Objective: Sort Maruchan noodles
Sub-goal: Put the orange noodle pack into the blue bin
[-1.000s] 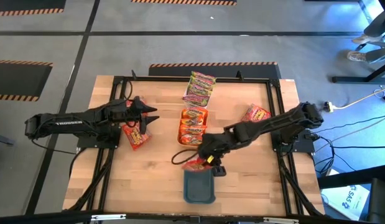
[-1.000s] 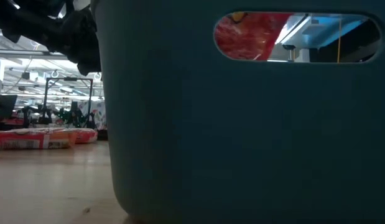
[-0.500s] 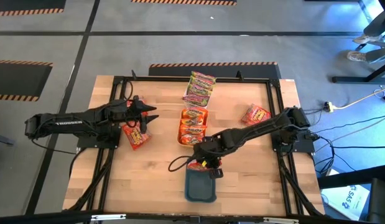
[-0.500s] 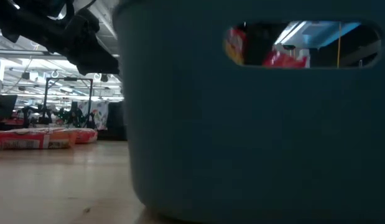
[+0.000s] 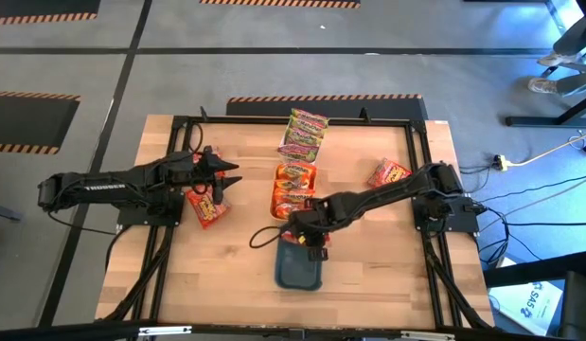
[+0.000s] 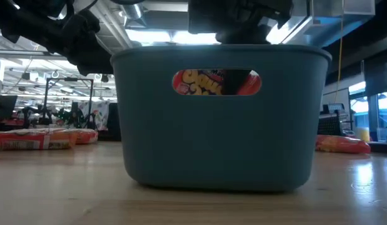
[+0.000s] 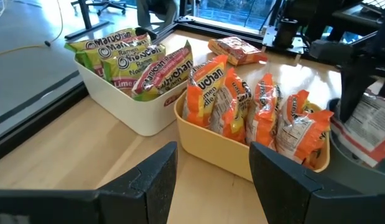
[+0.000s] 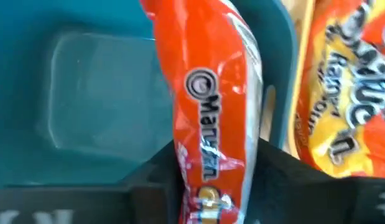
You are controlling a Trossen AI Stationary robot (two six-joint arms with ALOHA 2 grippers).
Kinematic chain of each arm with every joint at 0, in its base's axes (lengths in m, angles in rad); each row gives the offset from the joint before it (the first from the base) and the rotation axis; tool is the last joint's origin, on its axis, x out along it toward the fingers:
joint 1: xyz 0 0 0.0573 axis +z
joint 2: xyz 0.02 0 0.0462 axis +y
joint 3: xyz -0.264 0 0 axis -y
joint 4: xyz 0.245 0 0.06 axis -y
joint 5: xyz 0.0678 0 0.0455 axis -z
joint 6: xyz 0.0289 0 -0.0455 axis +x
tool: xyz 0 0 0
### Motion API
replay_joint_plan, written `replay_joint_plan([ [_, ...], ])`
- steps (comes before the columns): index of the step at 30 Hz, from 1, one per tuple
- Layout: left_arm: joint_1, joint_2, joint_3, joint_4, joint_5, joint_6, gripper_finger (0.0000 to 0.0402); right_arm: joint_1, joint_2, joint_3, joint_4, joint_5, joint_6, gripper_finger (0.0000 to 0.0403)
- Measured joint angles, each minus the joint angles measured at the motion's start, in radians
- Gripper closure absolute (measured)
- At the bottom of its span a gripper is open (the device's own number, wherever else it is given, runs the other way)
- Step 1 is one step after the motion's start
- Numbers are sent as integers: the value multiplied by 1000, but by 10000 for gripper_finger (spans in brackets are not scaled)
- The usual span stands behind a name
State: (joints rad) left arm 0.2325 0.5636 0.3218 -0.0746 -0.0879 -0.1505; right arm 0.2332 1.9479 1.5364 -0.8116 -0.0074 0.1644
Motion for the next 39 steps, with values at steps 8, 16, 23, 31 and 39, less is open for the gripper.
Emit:
replay_joint_plan([
  [8, 0, 0, 0, 0, 3, 0, 209, -7, 2, 18, -21, 32, -13, 164],
  [16, 0, 28, 0, 0, 4, 3, 209, -13, 1, 119, -116, 181, -23, 146],
  [23, 0, 74, 0, 0, 4, 2, 209, -11, 0, 120, -141, 162, -13, 161],
  [31, 0, 95, 0, 8, 4, 0, 209, -10, -88, 107, -210, 73, 14, 177],
  [39, 0, 97, 0, 19, 4, 2, 209, -76, -328, -164, -208, 161, 79, 181],
])
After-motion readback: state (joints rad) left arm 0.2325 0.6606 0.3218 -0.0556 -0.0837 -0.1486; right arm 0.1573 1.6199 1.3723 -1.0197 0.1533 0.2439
